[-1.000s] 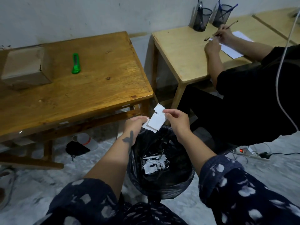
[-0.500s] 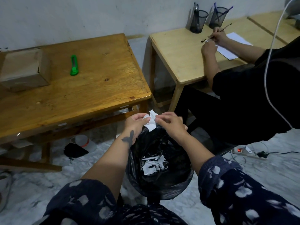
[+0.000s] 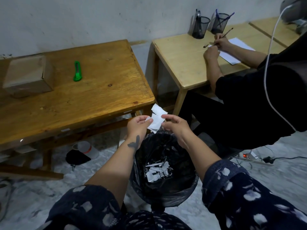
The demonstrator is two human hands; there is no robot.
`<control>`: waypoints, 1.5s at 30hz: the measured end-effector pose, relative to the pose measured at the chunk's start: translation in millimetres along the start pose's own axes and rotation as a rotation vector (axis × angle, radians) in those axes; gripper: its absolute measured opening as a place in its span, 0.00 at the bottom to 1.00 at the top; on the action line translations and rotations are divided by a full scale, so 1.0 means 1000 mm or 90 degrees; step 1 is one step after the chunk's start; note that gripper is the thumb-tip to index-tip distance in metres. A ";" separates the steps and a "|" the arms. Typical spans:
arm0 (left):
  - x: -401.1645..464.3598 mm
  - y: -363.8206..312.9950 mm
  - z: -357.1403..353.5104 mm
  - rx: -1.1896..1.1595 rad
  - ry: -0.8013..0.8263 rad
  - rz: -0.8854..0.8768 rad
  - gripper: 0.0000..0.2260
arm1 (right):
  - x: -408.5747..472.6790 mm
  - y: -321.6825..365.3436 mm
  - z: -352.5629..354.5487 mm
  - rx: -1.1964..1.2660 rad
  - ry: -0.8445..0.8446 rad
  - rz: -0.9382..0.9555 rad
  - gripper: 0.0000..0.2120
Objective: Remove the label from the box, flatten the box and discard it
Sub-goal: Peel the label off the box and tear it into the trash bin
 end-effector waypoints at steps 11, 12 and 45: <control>-0.002 -0.003 0.000 -0.113 0.061 0.143 0.10 | -0.003 0.003 -0.003 0.105 0.002 0.000 0.15; -0.002 -0.004 -0.001 -0.106 0.063 0.130 0.09 | -0.004 0.003 -0.002 0.089 0.012 0.000 0.15; 0.028 0.151 -0.095 0.534 0.356 -0.069 0.18 | 0.042 -0.176 0.063 -0.576 0.030 -0.096 0.15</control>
Point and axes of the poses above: each hand's wrist, its own x-axis towards the middle knuckle, its own z-axis out of the back of the hand, y = z × x, the point moved 5 cm from there along x, towards the middle knuckle, and after that the axes turned 11 degrees about x, right-handed, at the moved point
